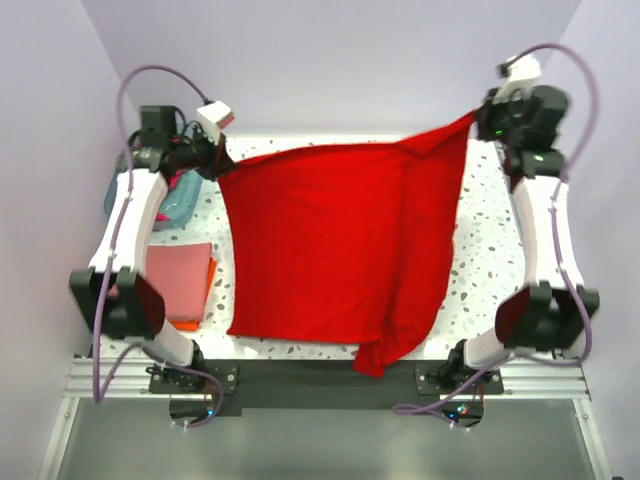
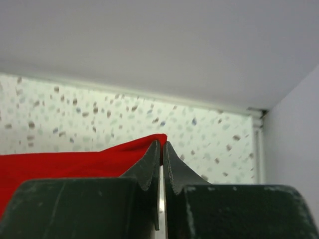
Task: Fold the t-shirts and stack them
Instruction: Flatten the tshirt out
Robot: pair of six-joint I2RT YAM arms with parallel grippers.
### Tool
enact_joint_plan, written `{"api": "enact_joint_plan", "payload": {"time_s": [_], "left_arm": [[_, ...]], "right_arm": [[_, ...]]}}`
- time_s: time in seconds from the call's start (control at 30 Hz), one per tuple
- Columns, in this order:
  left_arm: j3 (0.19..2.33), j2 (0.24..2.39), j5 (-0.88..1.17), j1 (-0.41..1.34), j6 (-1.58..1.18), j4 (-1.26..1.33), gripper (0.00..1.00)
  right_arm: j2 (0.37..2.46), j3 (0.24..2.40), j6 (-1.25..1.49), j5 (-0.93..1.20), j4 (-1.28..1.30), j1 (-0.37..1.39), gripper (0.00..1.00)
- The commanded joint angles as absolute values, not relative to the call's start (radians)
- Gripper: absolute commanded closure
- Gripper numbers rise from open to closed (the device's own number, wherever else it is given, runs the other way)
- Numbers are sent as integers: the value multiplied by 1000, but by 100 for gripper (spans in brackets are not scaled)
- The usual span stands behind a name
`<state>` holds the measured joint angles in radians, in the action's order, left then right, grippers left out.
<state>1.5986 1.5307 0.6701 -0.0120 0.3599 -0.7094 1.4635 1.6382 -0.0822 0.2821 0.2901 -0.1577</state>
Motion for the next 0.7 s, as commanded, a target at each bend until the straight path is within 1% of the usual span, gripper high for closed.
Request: {"api": "enact_joint_plan", "payload": {"time_s": [0.0,0.07,0.1,0.13,0.17,0.2,0.23,0.27,0.33,0.37,0.4,0.5,0.67], "left_arm": [[1594,1690,597,29,362,-614,97],[1624,1793,574,34,350,-586,96],[1684,1907,571,34,353,-580,95],[1727,1969,563,34,354,-586,95],[1774,2026,560,32,348,-591,95],[1875,2136,560,28,347,-609,95],[1931,2187,558,26,339,-617,95],[2035,2274,558,25,337,-630,95],[2138,2348,557,25,348,-647,95],[2219,2405,555,25,350,-653,93],[2249,2427,543,25,357,-652,90],[2258,2454,509,25,385,-611,88],[2125,2418,480,25,426,-517,87]], "right_arm": [[1567,1601,-182,252,216,-86,100],[1702,1627,-202,212,186,-58,100],[1751,1643,-207,175,178,-54,100],[1793,1658,-216,148,164,-42,100],[1880,1696,-218,124,147,-37,100],[1920,1724,-221,112,153,-34,100],[1960,1788,-218,92,161,-29,100],[2038,1822,-213,91,187,-28,100],[2101,1887,-218,86,213,-22,100],[2123,1928,-225,81,221,-18,100],[2166,1949,-232,78,224,-15,100],[2241,2035,-253,68,251,-9,100],[2312,2129,-293,29,270,37,100]]}}
